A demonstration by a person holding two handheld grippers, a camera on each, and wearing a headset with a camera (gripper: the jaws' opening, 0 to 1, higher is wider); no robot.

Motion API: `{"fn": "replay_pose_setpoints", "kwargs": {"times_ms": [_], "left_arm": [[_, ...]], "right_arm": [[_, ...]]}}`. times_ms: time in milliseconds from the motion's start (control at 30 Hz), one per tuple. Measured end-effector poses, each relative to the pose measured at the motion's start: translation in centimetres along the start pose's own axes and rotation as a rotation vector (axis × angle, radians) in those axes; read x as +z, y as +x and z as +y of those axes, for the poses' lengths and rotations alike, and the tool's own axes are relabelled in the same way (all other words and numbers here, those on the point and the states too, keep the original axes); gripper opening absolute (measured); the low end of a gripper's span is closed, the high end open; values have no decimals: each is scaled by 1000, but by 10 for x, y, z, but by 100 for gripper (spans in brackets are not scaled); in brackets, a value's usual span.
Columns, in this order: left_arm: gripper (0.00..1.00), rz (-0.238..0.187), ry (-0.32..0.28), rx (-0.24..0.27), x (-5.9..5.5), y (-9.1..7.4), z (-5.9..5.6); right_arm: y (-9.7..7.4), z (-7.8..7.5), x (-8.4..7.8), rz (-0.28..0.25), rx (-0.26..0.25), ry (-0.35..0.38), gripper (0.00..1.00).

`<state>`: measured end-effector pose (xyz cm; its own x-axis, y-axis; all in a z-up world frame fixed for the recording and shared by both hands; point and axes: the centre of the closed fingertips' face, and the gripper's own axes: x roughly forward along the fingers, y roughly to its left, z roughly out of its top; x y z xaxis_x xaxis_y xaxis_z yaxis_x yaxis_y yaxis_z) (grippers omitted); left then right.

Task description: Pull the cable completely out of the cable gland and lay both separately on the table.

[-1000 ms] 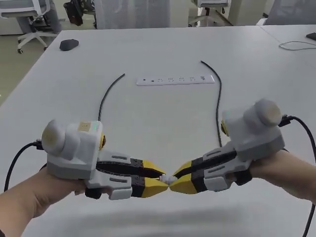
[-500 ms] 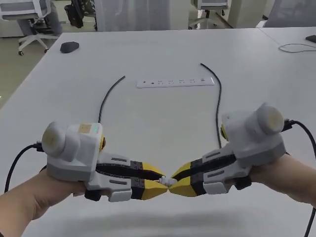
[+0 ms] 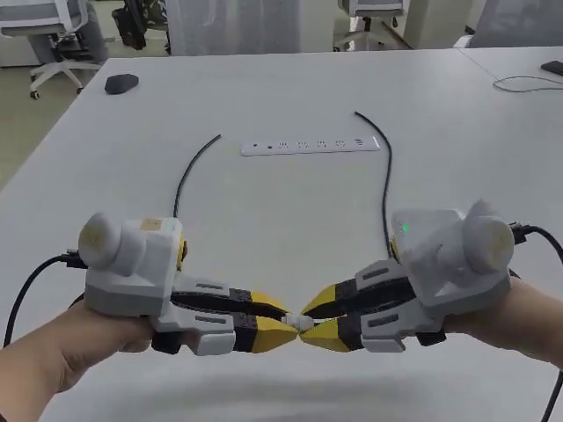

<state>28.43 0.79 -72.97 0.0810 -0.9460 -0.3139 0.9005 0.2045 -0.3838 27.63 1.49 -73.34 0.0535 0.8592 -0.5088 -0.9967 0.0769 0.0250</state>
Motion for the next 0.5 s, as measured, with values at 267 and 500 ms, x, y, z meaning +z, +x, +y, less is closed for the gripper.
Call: {"fn": "replay_pose_setpoints", "kwargs": {"times_ms": [267,500], "left_arm": [[15,-3,21,0,0,1,-1],[15,-13,21,10,-1,-1,3]], "right_arm": [[-1,-3,-3,6,5,70,8],[-2,-5,-16,54,-9,60,6]]}}
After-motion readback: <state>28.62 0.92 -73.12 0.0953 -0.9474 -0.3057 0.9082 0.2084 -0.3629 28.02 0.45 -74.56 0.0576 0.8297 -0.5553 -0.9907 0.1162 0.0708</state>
